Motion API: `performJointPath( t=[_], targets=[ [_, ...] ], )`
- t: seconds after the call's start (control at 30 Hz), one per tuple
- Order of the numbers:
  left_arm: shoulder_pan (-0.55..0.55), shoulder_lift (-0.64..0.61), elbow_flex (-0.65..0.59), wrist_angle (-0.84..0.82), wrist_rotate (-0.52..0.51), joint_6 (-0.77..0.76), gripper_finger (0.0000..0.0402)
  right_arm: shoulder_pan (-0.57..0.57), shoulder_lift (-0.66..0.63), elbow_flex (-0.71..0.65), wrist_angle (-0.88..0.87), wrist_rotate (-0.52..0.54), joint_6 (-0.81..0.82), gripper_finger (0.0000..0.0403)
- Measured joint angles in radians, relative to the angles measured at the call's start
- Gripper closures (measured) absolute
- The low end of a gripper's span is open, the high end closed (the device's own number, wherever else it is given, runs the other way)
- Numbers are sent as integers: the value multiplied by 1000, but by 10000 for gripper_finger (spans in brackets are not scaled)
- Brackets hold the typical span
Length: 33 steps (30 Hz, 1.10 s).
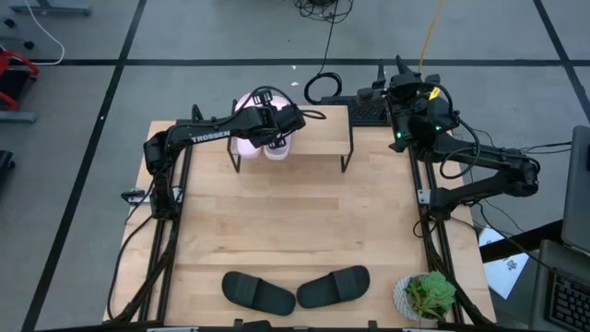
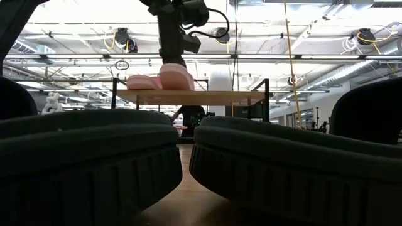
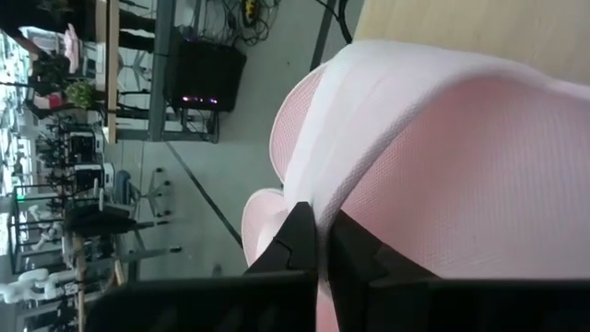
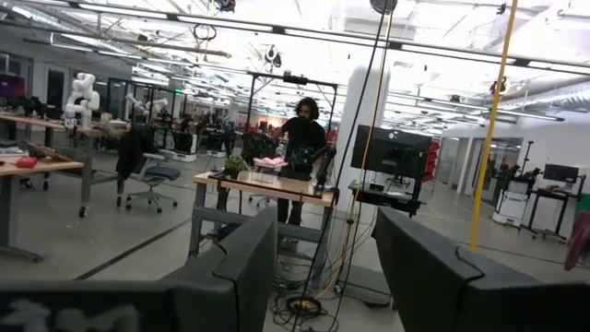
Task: Pick and place slides into the shelf
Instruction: Put the pink slide on the shelf
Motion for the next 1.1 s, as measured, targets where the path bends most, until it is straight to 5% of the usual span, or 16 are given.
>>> performJointPath(
  t=[1.1],
  targets=[
    [46,0,0,-30,70,-29,380,0,0,0,0,2,2,229]
  ],
)
